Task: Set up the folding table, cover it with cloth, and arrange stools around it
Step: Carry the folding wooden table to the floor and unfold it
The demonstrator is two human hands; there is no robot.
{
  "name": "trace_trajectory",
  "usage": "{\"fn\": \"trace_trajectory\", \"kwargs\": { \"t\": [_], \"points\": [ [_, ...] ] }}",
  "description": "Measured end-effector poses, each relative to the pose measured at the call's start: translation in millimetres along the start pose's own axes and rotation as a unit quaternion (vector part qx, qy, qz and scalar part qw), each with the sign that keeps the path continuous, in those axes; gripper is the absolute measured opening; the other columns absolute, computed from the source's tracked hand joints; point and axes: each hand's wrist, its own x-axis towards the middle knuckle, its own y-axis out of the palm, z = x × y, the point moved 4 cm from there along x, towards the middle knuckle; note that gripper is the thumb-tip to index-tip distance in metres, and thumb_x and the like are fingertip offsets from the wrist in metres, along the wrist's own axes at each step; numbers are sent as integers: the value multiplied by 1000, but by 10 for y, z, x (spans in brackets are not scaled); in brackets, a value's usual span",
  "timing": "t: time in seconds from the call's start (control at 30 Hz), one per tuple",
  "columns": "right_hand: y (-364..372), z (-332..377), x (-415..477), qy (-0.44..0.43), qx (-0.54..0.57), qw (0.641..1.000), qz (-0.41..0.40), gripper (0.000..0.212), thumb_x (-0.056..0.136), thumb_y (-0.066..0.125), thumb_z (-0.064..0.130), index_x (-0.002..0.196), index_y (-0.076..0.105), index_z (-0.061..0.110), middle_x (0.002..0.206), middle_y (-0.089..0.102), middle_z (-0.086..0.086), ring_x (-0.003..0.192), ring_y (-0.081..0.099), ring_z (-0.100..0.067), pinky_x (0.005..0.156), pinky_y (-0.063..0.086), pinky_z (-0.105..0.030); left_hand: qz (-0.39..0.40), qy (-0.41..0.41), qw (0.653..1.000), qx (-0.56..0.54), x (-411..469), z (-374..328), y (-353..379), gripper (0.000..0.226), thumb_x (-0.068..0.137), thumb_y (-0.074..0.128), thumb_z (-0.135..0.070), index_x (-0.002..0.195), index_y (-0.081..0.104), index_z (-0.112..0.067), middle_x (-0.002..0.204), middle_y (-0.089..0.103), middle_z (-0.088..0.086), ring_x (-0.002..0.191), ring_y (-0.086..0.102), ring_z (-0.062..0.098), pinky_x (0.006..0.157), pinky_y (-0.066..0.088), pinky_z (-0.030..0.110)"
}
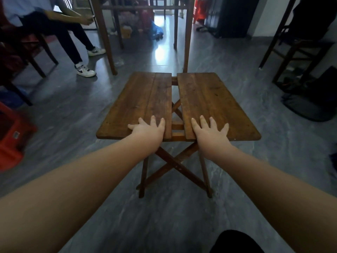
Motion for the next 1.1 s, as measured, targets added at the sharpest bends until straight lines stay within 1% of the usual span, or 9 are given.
{"fn": "trace_trajectory", "kwargs": {
  "t": [0.17,0.27,0.4,0.5,0.6,0.77,0.87,0.97,1.1],
  "points": [
    [161,124,-86,-5,1,1000,-4,104,92,61,7,157,-17,30,168,-13,-6,152,-10,-40,111,1,-78,-5,6,1000,-10,-46,-18,211,104,91,59,-4,155,-20,-26,165,-15,10,147,-1,52,110,19,75],
    [290,227,-157,-3,4,1000,-10,101,94,61,15,157,-16,30,168,-12,-6,152,-9,-39,112,3,-77,-11,7,1000,-19,-65,-47,378,101,94,57,-8,155,-21,-27,165,-16,10,147,-2,52,109,16,76],
    [436,306,-212,-4,5,1000,-20,97,96,60,27,157,-15,29,168,-11,-7,152,-8,-40,112,3,-77,-47,6,998,-38,-94,-97,565,94,98,54,-20,155,-20,-27,165,-14,10,147,-2,52,109,15,76],
    [568,331,-264,-8,5,999,-43,92,98,55,29,157,-15,29,168,-11,-8,153,-7,-40,112,5,-77,-55,2,997,-53,-132,-159,695,97,96,57,-26,155,-20,-26,165,-16,11,147,-6,52,109,12,77],
    [701,360,-318,-10,1,999,-43,96,97,58,31,157,-18,28,167,-12,-9,152,-9,-41,112,5,-77,-67,-1,996,-65,-153,-228,838,101,95,60,-28,154,-21,-26,165,-18,11,147,-9,51,109,8,77],
    [807,372,-361,-12,1,999,-51,98,95,60,31,157,-17,27,168,-12,-9,152,-9,-40,112,6,-77,-97,2,991,-92,-130,-304,995,93,98,53,-27,155,-20,-27,165,-18,10,147,-14,50,109,0,78],
    [825,389,-386,-12,7,999,-45,94,98,56,31,158,-16,27,168,-12,-9,153,-9,-40,113,6,-76,-104,7,989,-102,-123,-384,1027,93,99,53,-31,154,-21,-27,165,-19,11,147,-15,50,109,-1,78],
    [891,361,-426,-16,15,999,-29,91,99,52,39,158,-16,27,168,-13,-8,153,-10,-38,114,6,-74,-96,9,990,-107,-123,-539,1072,88,100,48,-28,154,-21,-27,164,-20,12,146,-16,50,109,-2,78],
    [923,332,-386,-25,14,999,-38,91,99,52,35,158,-17,26,168,-14,-8,153,-12,-38,114,6,-73,-123,4,987,-101,-56,-578,1121,86,101,46,-29,154,-21,-26,164,-19,13,147,-14,51,108,-2,78]
  ]
}}
